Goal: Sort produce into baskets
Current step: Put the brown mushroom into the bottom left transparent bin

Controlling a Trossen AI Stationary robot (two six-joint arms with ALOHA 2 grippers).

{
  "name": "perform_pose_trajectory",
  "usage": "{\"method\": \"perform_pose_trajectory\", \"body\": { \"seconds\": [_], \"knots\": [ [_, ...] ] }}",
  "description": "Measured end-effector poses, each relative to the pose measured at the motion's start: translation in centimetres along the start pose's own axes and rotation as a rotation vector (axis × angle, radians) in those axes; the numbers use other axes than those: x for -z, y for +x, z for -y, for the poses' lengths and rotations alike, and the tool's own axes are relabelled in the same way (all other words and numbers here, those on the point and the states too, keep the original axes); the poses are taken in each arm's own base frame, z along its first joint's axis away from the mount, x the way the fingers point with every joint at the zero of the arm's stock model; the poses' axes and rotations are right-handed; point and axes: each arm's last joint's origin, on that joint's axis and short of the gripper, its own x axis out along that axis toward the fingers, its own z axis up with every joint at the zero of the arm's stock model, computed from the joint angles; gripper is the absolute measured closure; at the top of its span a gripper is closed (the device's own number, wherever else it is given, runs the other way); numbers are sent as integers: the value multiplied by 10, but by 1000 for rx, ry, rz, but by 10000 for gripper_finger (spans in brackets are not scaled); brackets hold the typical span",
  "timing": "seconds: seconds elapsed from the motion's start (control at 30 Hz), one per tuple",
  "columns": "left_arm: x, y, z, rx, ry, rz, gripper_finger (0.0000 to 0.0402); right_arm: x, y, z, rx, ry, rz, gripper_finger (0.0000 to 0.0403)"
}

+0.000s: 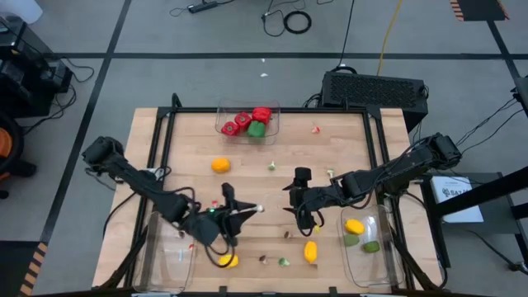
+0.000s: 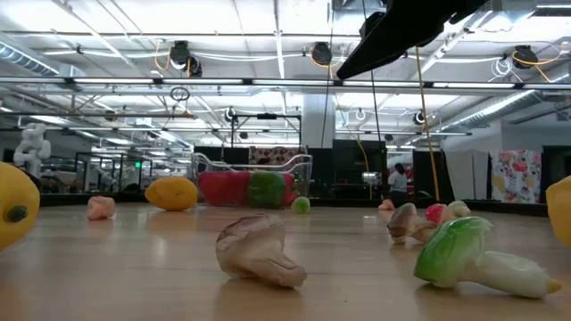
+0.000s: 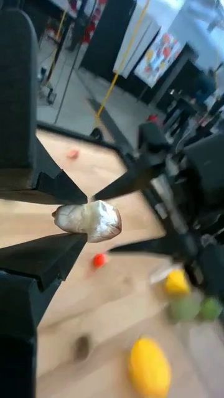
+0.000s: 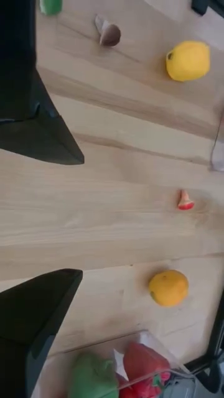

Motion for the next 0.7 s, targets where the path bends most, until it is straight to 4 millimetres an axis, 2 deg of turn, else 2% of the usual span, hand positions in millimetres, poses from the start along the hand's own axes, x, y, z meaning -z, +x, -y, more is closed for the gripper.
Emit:
{"method": "perform_pose_trajectory", "body": {
  "seconds": [0.2,0.4,0.7],
  "knots": [
    [16,-47,5,147,-63,-133,311,3,0,0,-1,15,-26,122],
    [33,-92,8,352,-288,-310,311,4,0,0,-2,23,-38,122],
    [45,-145,34,646,-507,-585,311,4,0,0,-2,25,-36,122]
  ]
}}
